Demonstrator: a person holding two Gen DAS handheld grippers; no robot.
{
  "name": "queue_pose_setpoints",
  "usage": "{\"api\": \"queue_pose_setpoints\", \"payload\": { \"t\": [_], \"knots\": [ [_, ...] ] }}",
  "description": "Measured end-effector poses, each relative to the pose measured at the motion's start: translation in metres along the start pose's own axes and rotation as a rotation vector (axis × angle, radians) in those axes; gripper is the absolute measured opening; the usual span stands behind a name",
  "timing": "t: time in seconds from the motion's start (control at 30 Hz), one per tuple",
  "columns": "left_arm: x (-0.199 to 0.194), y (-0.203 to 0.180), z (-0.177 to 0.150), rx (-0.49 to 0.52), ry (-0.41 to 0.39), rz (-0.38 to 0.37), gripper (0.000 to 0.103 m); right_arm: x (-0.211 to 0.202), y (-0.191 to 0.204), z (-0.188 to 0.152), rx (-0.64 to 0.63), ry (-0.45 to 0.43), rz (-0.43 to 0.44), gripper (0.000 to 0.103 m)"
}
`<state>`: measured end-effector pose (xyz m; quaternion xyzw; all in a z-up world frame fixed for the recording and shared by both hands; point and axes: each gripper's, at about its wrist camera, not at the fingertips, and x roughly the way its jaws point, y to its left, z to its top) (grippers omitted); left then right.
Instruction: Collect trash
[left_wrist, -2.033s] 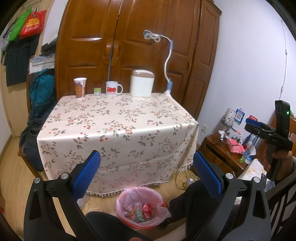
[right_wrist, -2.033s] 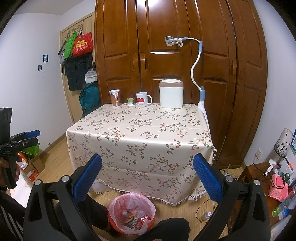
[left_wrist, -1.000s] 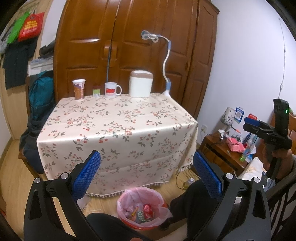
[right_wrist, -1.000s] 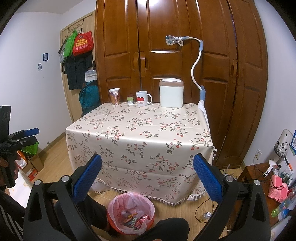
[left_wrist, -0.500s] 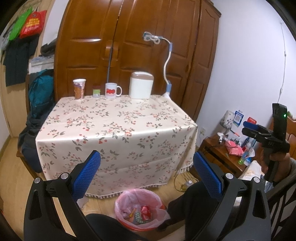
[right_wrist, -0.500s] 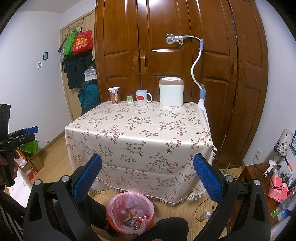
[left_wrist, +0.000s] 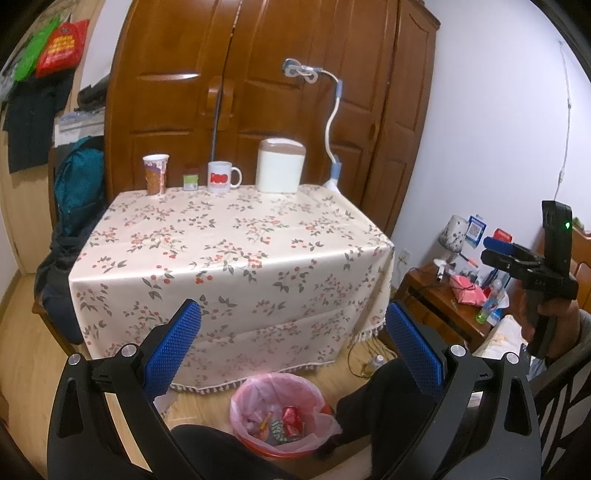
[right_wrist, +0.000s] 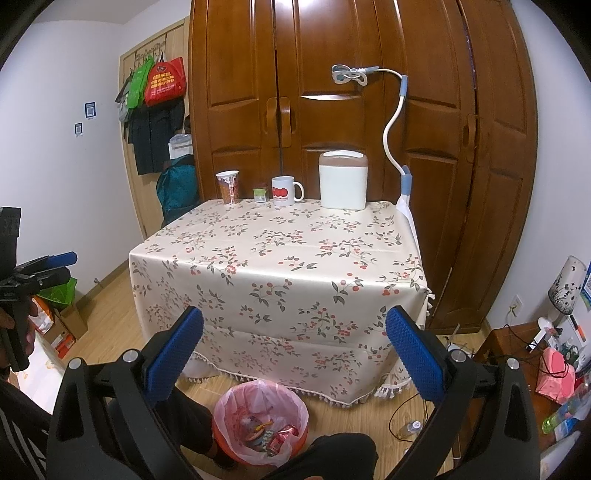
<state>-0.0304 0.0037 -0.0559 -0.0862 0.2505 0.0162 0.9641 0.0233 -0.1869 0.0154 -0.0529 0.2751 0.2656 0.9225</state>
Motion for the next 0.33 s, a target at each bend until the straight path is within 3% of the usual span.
{"api": "queue_pose_setpoints", "payload": {
  "t": [0.33],
  "knots": [
    [0.007, 0.006, 0.001, -0.039, 0.019, 0.022, 0.097, 0.009, -0.001, -0.001, 0.001, 0.01, 0.009, 0.098]
  ]
}}
